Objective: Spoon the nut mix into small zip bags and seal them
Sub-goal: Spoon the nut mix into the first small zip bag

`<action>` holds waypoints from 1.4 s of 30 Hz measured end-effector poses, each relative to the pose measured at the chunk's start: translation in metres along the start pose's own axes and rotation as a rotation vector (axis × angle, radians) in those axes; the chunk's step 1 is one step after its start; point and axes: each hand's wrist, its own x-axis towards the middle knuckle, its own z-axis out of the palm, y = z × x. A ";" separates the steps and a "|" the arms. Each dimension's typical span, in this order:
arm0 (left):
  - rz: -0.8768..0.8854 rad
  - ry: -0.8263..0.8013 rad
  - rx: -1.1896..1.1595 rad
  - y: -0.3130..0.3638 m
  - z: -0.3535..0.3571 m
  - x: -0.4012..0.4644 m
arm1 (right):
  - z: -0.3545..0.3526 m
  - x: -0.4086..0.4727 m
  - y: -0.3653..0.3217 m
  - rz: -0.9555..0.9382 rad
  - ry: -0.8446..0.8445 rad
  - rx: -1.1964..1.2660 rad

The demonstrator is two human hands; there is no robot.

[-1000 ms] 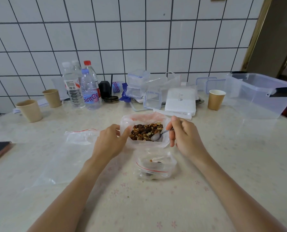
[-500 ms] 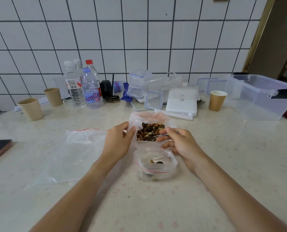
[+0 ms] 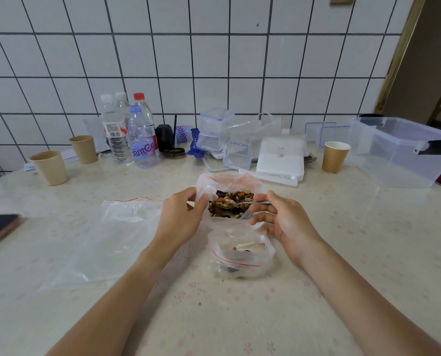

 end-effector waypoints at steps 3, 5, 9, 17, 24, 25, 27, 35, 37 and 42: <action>-0.031 0.009 0.015 -0.001 -0.003 0.002 | -0.002 0.000 -0.004 -0.052 0.008 0.007; -0.049 0.006 0.080 -0.001 -0.007 0.004 | -0.004 -0.001 -0.007 -0.073 0.009 0.010; -0.066 0.116 0.187 0.006 -0.013 0.006 | -0.007 -0.003 -0.015 -0.108 0.005 0.018; -0.089 -0.205 0.168 0.032 -0.038 0.002 | -0.021 -0.008 -0.035 -0.133 -0.048 0.043; -0.084 -0.535 0.157 0.035 -0.033 -0.011 | -0.030 -0.011 -0.046 -0.112 -0.126 -0.010; -0.075 -0.563 0.146 0.037 -0.032 -0.013 | -0.031 -0.012 -0.046 -0.117 -0.136 -0.033; -0.049 -0.601 0.137 0.038 -0.028 -0.016 | -0.029 -0.015 -0.047 -0.134 -0.158 -0.090; 0.022 -0.604 0.027 0.044 -0.032 -0.013 | -0.012 -0.035 -0.043 -0.418 -0.312 -0.346; 0.035 -0.615 -0.016 0.047 -0.035 -0.013 | -0.008 -0.040 -0.043 -0.503 -0.340 -0.359; 0.049 -0.614 0.005 0.047 -0.038 -0.014 | -0.005 -0.048 -0.039 -0.639 -0.348 -0.424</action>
